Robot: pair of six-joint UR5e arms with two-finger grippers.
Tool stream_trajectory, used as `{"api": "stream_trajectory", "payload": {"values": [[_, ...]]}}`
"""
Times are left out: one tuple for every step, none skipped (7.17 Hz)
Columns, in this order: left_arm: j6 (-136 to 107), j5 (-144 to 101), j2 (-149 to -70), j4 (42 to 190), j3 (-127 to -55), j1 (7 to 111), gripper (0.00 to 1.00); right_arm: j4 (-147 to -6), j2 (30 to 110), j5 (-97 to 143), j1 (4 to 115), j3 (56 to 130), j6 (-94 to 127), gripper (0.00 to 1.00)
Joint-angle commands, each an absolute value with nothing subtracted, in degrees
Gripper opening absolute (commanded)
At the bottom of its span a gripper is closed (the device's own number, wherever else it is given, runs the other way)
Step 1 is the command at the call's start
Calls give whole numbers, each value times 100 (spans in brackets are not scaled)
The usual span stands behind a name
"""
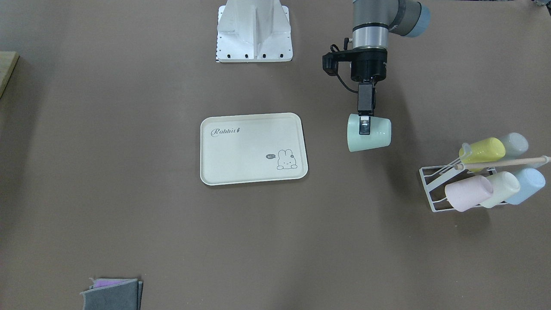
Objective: Pick up and place green cup on tray
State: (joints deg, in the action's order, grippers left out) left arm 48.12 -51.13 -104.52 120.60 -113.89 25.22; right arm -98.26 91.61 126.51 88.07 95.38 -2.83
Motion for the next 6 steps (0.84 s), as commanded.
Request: {"api": "stream_trajectory", "payload": {"values": [[4326,-5640,-10494,12513,-11391,2522,49,-9826,9176,12604,8807,9536,-281,100],[4168,-5904,-10677,12611,-11391,2522,49,-9826,9167,12612,8807,9545,-281,100],[3653,-6045,-10809,12612,-11391,2522,48,-9826,9176,12604,8807,9545,-281,100],[3204,-6325,-10845,12699,-11382,2522,48,-9826,9184,12604,8807,9536,-281,100],[2703,-6650,-10846,13083,-11260,2522,48,-9826,9185,12604,8807,9536,-281,100],[2211,-6862,-10959,13592,-10806,2488,48,-9826,9211,12621,8807,9527,-264,100]]}}
